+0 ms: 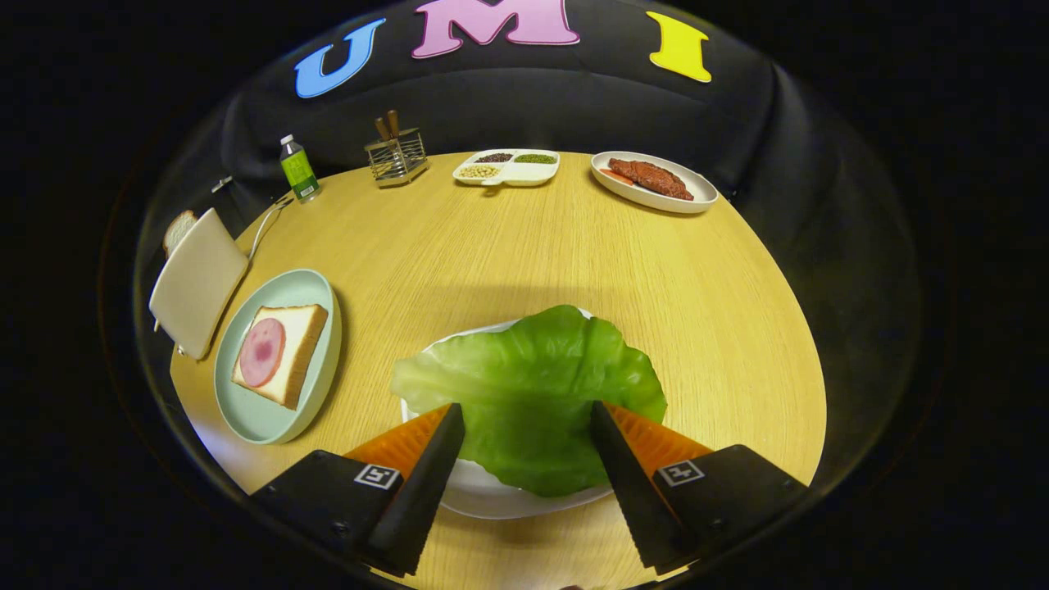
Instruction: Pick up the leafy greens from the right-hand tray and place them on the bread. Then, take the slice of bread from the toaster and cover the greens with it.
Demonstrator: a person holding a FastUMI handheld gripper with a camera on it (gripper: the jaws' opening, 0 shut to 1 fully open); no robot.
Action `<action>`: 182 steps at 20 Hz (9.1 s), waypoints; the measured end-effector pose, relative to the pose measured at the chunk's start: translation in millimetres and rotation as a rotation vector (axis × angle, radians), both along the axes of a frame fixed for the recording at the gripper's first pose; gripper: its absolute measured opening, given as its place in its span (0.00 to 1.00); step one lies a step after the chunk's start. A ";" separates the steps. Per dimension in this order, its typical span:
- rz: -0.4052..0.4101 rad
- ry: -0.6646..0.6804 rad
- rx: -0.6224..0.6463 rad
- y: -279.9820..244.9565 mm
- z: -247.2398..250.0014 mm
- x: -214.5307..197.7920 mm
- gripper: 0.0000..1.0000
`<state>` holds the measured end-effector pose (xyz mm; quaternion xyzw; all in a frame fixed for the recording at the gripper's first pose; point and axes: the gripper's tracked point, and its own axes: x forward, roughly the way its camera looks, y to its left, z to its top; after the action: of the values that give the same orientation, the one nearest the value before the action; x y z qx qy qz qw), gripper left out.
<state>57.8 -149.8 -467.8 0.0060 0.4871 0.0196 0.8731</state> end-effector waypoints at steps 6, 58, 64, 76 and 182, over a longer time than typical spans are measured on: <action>-0.014 0.031 0.010 -2.5 -2.5 -1.1 0.48; 0.117 -0.185 0.154 191.3 154.9 26.3 0.05; 0.182 -0.176 0.138 233.5 125.8 25.4 0.05; 0.223 -0.122 0.072 254.9 69.0 19.7 0.20; -0.038 -0.111 0.284 289.2 138.3 56.3 0.13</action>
<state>114.1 139.5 -329.5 0.1373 0.4303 0.0722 0.8893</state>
